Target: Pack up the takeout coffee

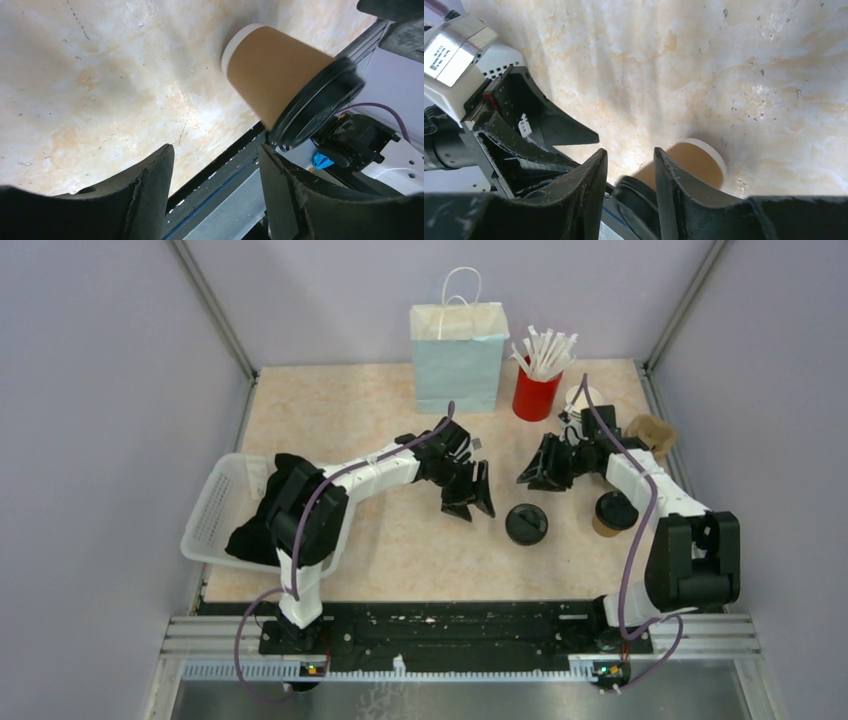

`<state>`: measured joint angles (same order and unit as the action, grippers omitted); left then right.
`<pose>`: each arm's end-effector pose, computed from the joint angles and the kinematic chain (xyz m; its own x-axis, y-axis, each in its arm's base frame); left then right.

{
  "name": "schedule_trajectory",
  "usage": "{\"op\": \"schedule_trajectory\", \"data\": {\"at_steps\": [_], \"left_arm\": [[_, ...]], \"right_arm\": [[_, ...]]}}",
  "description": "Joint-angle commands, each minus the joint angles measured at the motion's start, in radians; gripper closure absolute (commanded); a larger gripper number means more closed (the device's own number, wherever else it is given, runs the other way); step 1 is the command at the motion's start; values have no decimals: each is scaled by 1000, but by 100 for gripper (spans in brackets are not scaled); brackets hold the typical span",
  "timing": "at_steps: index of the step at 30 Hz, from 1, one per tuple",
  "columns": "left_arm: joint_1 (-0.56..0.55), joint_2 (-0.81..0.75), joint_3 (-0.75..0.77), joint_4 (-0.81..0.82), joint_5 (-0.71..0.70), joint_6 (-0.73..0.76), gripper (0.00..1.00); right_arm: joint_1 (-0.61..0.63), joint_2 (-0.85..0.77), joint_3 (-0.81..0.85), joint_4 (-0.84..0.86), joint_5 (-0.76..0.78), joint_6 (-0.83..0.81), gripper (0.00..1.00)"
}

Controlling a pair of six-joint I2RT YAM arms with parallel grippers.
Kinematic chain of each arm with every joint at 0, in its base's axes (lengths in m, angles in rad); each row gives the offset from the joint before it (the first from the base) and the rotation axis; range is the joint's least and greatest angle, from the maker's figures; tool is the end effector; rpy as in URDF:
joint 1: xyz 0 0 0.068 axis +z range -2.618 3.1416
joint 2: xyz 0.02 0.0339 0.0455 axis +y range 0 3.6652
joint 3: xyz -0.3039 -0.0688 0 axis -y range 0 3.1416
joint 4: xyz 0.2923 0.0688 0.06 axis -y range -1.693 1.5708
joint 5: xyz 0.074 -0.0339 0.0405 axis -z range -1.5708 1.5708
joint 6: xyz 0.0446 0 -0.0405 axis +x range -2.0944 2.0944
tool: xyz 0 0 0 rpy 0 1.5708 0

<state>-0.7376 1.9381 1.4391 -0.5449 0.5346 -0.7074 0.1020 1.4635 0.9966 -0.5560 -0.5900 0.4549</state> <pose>0.3333 -0.3336 0.2128 -0.9855 0.1399 -0.0960 0.1682 0.7308 -0.6615 0.3291 0.0586 0.2429 -0.9267 0.2721 -0.2593 0.0381 0.7542 0.6555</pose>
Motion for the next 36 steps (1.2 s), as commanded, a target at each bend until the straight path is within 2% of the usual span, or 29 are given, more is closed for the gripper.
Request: {"op": "schedule_trajectory", "data": {"at_steps": [1,4,9,12,15,18,22,24,28,36], "left_arm": [[9,-84,-3,23,33,2,29],[23,-101,2,45,64,3,23],[29,-73,27,78,132,-9,15],[15,-67,-13,202,232,-66,10],[-8,-47,-43,307,280,-128,8],[-30,4,-16,348,315,-161,12],[-46,71,35,287,321,-138,34],[-51,95,35,286,330,-145,41],[-68,128,53,283,338,-148,42],[-73,161,56,298,338,-148,36]], "right_arm": [[-30,-18,62,-92,-16,-53,59],[-81,-69,18,-103,-34,-59,49],[-88,-105,-11,-172,4,-91,38],[-88,-132,12,-246,96,-123,30],[-88,-151,11,-272,113,-127,29],[-88,-174,6,-279,152,-122,29],[-92,-206,33,-332,212,-139,29],[-98,-227,20,-345,205,-136,32],[-99,-264,-58,-311,148,-118,39],[-132,-249,-102,-296,145,-141,40]]}}
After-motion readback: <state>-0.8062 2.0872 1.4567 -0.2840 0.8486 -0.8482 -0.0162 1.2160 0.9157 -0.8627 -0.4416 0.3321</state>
